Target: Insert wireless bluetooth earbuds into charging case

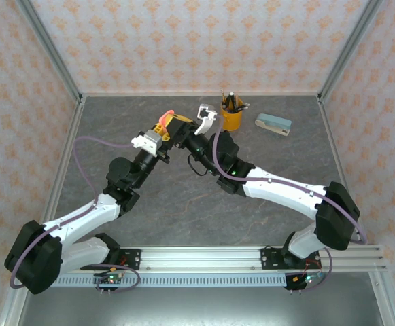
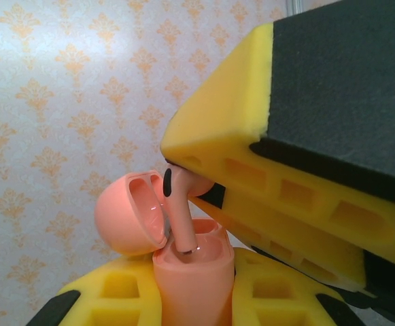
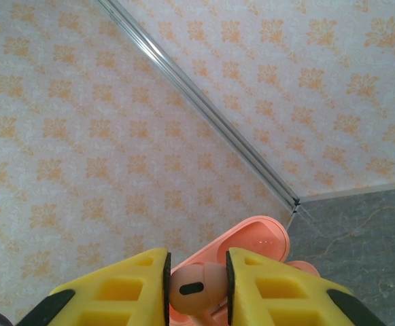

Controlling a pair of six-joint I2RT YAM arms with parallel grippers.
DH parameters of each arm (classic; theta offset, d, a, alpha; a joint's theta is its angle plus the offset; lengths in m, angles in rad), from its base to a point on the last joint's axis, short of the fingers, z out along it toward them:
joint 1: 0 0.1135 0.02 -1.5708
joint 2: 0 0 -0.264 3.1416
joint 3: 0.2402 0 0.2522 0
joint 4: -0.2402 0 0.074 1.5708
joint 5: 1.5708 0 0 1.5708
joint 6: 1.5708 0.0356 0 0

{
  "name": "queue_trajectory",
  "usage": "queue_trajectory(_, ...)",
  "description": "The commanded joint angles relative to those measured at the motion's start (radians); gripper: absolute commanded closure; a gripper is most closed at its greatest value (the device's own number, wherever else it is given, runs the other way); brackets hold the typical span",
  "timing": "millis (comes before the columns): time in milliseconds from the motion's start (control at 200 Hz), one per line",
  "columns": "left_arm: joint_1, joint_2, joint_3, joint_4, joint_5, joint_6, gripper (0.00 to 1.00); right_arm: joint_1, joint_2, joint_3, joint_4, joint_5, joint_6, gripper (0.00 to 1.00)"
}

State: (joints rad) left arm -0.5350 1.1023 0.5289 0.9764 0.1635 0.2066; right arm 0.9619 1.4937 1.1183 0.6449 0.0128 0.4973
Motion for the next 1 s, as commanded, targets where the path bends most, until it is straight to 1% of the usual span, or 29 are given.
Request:
queue_trajectory(0, -0.003, -0.014, 0.022, 0.064, -0.002, -0.009, 1.00, 0.007, 0.024, 0.017, 0.012, 0.005, -0.002, 0.75)
queue_trajectory(340, -0.003, -0.011, 0.026, 0.067, -0.005, -0.010, 1.00, 0.010, 0.025, 0.006, 0.004, -0.032, -0.007, 0.75)
queue_trajectory(555, -0.003, -0.009, 0.029, 0.065, -0.007, -0.010, 1.00, 0.029, 0.017, -0.002, -0.005, -0.031, -0.028, 0.75)
queue_trajectory(991, -0.003, -0.011, 0.034, 0.058, -0.012, -0.005, 1.00, 0.030, 0.003, -0.034, -0.016, -0.031, -0.022, 0.76)
